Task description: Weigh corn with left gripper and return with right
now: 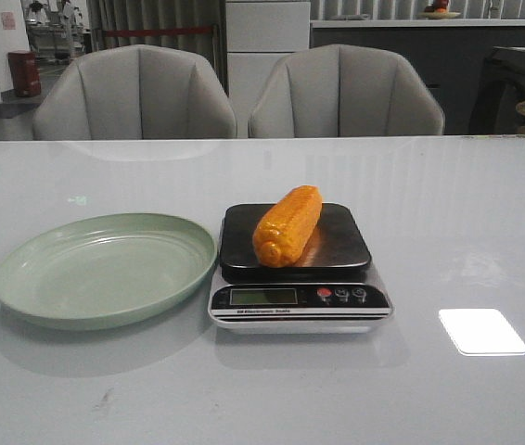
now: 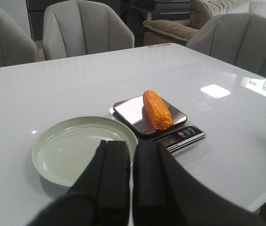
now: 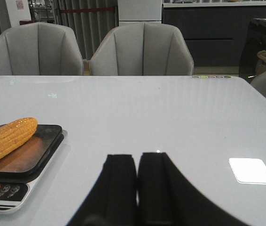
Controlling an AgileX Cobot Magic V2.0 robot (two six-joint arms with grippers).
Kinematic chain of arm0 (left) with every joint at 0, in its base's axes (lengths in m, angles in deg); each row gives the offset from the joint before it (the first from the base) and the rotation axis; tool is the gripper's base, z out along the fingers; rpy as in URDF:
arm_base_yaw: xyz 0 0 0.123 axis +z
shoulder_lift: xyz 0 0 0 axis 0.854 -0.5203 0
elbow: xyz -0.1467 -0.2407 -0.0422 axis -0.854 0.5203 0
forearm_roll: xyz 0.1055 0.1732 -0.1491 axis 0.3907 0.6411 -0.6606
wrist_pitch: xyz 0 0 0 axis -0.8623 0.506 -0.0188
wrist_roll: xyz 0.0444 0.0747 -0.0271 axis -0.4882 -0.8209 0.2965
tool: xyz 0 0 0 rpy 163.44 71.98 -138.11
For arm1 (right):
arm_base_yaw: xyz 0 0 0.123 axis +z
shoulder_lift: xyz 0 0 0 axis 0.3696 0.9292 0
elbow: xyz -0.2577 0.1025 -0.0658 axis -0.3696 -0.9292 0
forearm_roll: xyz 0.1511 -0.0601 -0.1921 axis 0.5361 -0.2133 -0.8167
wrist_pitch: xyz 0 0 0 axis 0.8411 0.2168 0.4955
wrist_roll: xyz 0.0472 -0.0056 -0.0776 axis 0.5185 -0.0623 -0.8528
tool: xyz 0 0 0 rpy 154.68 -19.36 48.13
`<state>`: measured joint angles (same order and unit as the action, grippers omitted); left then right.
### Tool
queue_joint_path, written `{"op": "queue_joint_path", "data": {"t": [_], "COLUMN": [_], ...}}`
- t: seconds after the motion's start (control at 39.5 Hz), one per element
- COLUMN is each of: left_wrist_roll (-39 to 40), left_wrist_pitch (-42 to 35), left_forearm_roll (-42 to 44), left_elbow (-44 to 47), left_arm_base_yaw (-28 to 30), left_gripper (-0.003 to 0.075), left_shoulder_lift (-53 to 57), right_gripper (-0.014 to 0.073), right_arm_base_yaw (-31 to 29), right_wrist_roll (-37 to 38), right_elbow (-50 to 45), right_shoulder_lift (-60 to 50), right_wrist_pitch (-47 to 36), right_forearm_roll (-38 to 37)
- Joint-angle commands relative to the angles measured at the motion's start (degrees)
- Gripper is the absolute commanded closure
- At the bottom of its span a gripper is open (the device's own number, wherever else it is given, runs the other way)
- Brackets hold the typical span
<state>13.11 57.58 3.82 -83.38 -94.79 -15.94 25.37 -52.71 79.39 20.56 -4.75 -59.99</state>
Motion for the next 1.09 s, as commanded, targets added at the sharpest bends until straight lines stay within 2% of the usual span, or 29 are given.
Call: {"op": "queue_joint_path", "data": {"t": [0.0,0.18,0.33,0.43,0.61,0.86,0.94,1.06], "left_wrist_roll": [0.02,0.02,0.02,0.02,0.02,0.02,0.02,0.02], "left_wrist_pitch": [-5.01,-4.98,-4.98,-4.98,-4.98,-4.98,-4.98,-4.98], "left_forearm_roll": [0.02,0.02,0.02,0.02,0.02,0.02,0.02,0.02], "left_elbow": [-1.4,-1.13,-1.13,-1.13,-1.13,-1.13,-1.13,-1.13], "left_arm_base_yaw": [0.09,0.09,0.09,0.09,0.09,0.09,0.09,0.09], "left_gripper": [0.0595,0.0595,0.0595,0.0595,0.0596,0.0596,0.0596,0.0596], "left_shoulder_lift": [-0.12,-0.12,-0.12,-0.12,-0.12,-0.12,-0.12,-0.12], "right_gripper": [0.0427,0.0427,0.0427,0.0427,0.0427,0.0427,0.0427,0.0427], "right_arm_base_yaw": [-0.25,-0.25,-0.25,-0.25,-0.25,-0.25,-0.25,-0.25], "right_wrist_roll": [-0.14,-0.14,-0.14,-0.14,-0.14,-0.14,-0.14,-0.14], "right_elbow": [-0.57,-0.51,-0.51,1.11,9.79,24.13,25.02,24.97], "right_shoulder_lift": [-1.09,-1.09,-1.04,-0.9,4.73,17.81,19.74,21.28], "right_wrist_pitch": [-4.74,-5.5,-15.54,-18.66,-13.07,8.59,11.31,11.19], "right_forearm_roll": [-0.55,-0.55,-0.55,-0.55,-0.55,-0.48,-0.48,-0.53]}}
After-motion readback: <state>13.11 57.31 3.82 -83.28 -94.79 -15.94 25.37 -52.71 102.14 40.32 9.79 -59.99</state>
